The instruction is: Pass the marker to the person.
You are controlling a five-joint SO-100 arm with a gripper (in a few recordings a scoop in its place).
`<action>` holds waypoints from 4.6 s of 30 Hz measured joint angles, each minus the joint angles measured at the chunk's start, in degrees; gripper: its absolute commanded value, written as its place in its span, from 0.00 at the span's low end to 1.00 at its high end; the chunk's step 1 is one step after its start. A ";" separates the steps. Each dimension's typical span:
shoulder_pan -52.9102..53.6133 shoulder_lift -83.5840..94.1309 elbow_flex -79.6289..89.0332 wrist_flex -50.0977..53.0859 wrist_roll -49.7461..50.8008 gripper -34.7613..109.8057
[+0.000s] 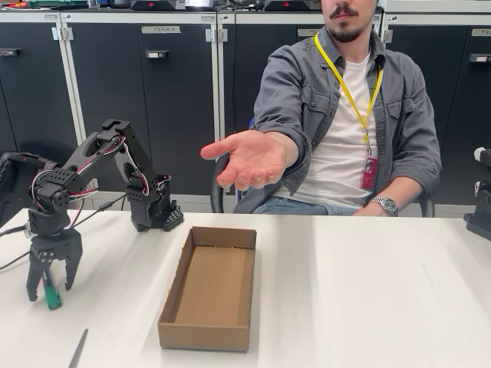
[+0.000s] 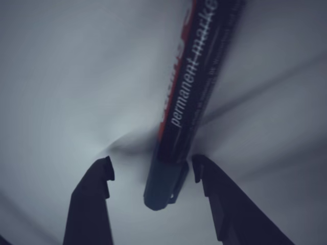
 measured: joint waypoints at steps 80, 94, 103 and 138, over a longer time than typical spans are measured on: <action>-32.87 54.76 13.01 7.82 -23.47 0.21; -37.71 50.98 8.09 24.61 -24.61 0.21; -48.16 47.90 0.97 20.04 -25.66 0.21; -78.93 37.71 -14.06 2.64 -37.97 0.21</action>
